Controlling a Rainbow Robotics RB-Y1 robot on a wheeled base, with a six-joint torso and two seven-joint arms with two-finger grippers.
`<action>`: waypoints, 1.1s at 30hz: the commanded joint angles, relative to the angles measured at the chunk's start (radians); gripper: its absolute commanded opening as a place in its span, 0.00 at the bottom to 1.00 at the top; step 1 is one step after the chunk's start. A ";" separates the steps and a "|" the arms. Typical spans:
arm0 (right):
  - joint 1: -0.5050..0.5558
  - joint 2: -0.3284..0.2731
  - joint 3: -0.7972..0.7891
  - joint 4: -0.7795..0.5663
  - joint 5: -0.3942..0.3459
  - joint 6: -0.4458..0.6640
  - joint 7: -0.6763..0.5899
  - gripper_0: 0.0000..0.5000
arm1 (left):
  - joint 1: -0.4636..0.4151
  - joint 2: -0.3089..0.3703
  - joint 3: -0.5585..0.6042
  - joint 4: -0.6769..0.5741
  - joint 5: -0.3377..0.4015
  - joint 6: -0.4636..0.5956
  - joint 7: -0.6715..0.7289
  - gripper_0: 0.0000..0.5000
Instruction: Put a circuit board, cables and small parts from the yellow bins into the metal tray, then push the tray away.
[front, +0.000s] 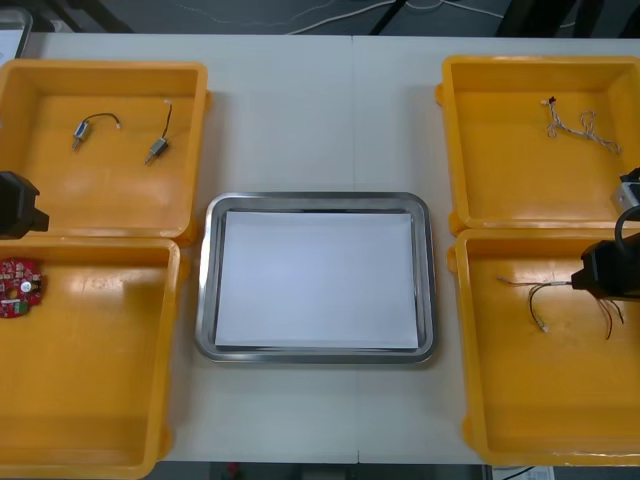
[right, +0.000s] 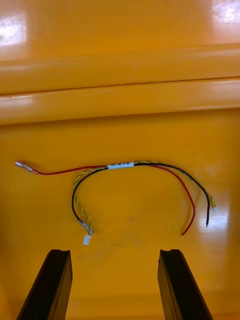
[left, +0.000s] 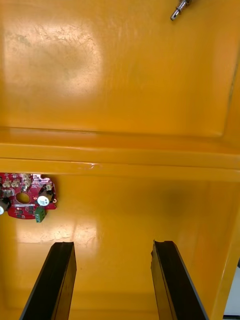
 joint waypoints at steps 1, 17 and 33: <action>0.017 0.046 0.032 -0.005 0.035 -0.015 0.033 1.00 | 0.057 0.028 0.029 -0.021 0.026 0.006 0.038 0.88; 0.094 0.090 0.084 -0.005 0.103 -0.106 0.056 1.00 | 0.245 0.032 0.100 -0.021 -0.043 -0.015 -0.129 0.88; 0.114 0.090 0.222 0.092 0.173 -0.321 0.065 1.00 | 0.381 0.023 0.098 0.016 -0.117 -0.334 -0.253 0.85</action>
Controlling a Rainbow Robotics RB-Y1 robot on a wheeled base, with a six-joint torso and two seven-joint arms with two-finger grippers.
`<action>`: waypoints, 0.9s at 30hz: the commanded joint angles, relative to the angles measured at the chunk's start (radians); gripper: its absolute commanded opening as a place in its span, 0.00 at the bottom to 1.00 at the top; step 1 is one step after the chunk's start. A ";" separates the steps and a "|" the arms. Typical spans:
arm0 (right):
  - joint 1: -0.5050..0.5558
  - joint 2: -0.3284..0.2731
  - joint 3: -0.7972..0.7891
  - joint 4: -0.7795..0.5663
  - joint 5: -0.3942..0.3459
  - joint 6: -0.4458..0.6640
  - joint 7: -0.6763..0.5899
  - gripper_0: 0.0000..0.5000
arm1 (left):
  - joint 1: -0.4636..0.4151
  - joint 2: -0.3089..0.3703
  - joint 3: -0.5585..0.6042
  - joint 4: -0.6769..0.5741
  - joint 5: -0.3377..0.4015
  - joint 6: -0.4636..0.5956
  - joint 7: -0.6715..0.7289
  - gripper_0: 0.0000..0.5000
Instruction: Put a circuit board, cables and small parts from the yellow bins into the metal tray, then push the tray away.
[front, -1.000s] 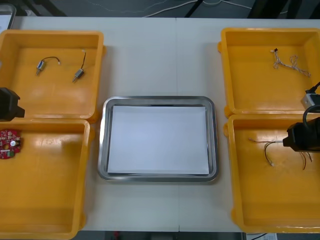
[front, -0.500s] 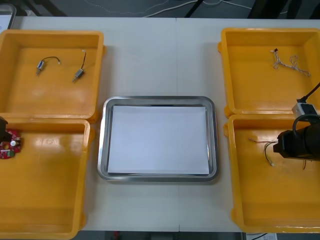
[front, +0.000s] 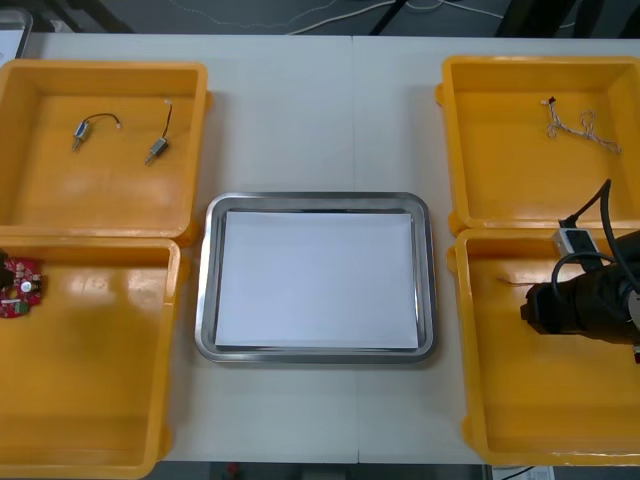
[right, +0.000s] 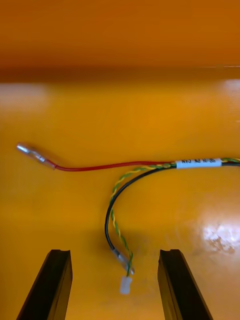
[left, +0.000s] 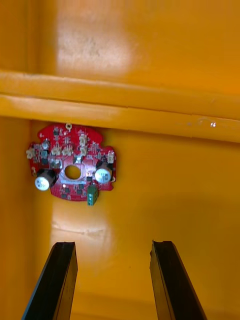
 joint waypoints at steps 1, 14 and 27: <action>0.017 0.008 0.035 0.034 0.016 -0.052 0.039 1.00 | 0.057 0.023 0.029 0.011 -0.015 -0.085 -0.129 0.85; 0.017 0.011 0.053 0.047 0.044 -0.066 0.044 1.00 | 0.150 0.023 0.026 0.064 -0.030 -0.255 -0.164 0.85; 0.016 0.009 0.053 0.047 0.052 -0.065 0.047 0.00 | 0.124 0.023 0.026 0.175 -0.013 -0.281 -0.211 0.96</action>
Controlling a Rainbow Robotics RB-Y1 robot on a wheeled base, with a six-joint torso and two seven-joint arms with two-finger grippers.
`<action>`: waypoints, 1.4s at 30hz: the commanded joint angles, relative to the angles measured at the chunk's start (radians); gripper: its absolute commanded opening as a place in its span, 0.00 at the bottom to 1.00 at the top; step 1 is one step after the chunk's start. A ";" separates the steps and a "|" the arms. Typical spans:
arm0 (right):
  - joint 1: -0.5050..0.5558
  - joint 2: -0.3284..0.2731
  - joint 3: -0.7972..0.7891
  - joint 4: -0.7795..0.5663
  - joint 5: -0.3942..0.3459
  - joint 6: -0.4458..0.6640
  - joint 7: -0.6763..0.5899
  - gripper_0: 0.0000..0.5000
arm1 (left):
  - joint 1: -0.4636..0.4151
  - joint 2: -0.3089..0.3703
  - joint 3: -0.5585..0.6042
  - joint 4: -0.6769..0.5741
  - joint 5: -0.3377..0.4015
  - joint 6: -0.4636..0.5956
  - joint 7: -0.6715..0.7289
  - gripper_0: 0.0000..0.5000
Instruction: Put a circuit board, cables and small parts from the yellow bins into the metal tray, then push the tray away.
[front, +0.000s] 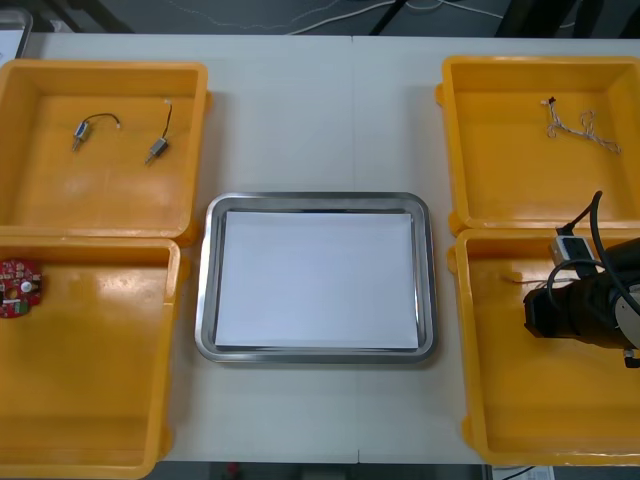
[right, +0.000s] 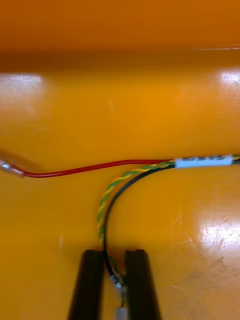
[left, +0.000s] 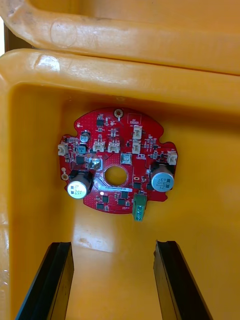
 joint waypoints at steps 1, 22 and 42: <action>0.015 0.008 0.017 -0.006 0.017 -0.007 0.047 0.00 | 0.003 0.023 0.020 0.028 0.000 -0.042 -0.126 0.97; 0.030 0.016 -0.187 -0.140 -0.096 0.258 0.111 0.00 | -0.020 0.015 -0.023 0.094 0.056 -0.111 -0.164 0.98; 0.249 0.091 -0.336 -0.288 -0.133 0.300 0.157 0.00 | -0.053 -0.062 -0.057 0.094 0.027 -0.134 -0.219 0.98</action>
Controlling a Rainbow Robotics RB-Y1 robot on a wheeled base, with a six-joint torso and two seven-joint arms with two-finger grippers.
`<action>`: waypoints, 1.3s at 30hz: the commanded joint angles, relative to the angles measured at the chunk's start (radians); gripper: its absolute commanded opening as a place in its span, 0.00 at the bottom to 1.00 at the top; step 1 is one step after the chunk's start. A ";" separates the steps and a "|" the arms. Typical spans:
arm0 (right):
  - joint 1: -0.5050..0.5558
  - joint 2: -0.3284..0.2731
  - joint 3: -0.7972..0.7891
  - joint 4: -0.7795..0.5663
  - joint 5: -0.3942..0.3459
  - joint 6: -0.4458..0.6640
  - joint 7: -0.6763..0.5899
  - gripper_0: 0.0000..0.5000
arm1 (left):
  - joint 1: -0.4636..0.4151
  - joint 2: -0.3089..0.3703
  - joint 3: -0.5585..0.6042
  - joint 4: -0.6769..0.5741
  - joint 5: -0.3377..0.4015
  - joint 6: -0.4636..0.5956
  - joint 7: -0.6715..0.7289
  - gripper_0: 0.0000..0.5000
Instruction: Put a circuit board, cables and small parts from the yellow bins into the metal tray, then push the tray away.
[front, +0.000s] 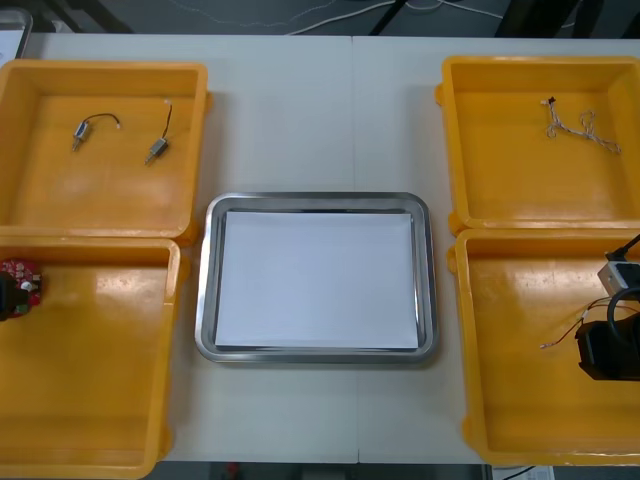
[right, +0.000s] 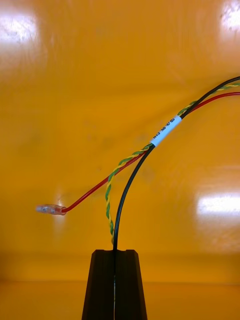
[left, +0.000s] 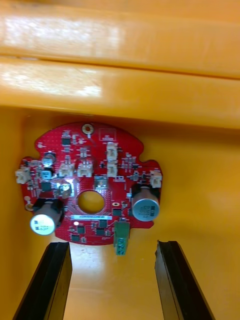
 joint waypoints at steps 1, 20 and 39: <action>0.059 0.054 -0.052 -0.066 -0.009 0.024 0.042 0.00 | -0.023 -0.035 -0.008 -0.017 -0.017 -0.016 -0.123 0.98; 0.099 0.163 -0.086 -0.162 0.015 0.129 0.060 0.08 | 0.008 -0.060 -0.010 -0.017 -0.050 -0.059 -0.197 0.95; 0.020 0.179 -0.106 -0.161 0.040 0.160 -0.069 1.00 | 0.067 -0.081 -0.012 -0.017 -0.055 -0.111 -0.240 0.94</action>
